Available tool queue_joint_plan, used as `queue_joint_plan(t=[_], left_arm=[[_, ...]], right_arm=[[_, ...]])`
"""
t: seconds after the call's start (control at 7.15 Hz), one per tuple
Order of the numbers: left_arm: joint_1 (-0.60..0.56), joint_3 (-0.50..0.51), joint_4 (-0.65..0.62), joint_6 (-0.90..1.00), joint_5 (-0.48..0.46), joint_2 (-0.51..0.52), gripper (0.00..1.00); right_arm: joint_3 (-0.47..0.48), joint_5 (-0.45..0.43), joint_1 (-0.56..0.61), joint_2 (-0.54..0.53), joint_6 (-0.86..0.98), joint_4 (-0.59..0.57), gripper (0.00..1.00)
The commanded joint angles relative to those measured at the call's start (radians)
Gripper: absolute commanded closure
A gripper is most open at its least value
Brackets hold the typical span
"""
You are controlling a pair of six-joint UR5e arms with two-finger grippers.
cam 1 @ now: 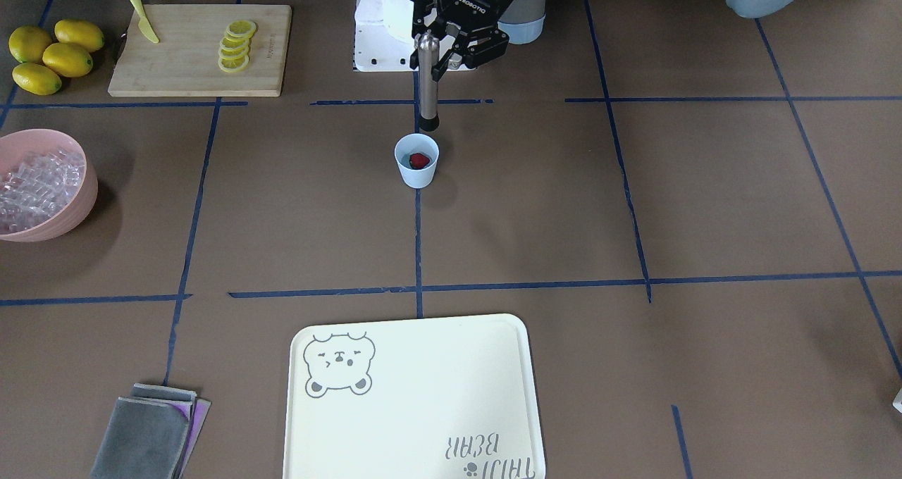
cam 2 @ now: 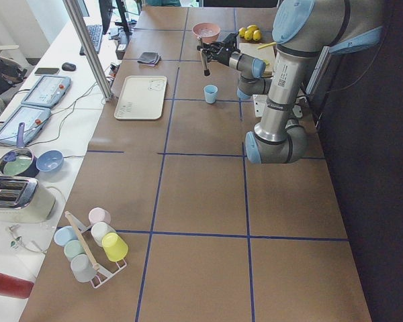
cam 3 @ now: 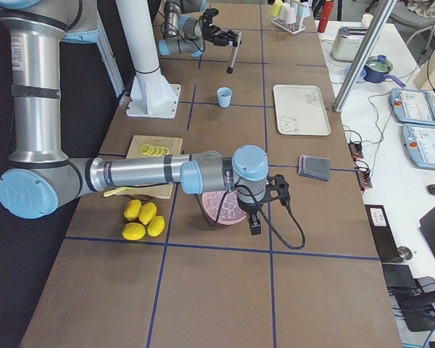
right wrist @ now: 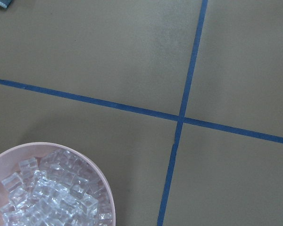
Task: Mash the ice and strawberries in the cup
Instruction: 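Lower the pestle into the cup and press down on the contents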
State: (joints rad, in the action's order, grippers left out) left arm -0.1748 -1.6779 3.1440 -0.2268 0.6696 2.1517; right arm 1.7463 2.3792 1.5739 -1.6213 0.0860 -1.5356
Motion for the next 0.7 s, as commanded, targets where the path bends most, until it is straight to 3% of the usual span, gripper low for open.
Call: queue_joint_plan(t=[0.0,0.28,0.56], left_arm=[[0.000,0.085,0.081,-0.005,-0.001,0.016,1.00],[0.005,0.170,0.138,-0.011,-0.013,0.045,1.00],[0.024,0.190,0.140,-0.012,-0.022,0.045,1.00]], right_arm=[[-0.001,0.000,0.000,0.000,-0.002,-0.001,0.01],[-0.002,0.000,0.000,-0.002,-0.002,-0.001,0.01],[-0.005,0.000,0.000,-0.002,-0.002,-0.001,0.01]])
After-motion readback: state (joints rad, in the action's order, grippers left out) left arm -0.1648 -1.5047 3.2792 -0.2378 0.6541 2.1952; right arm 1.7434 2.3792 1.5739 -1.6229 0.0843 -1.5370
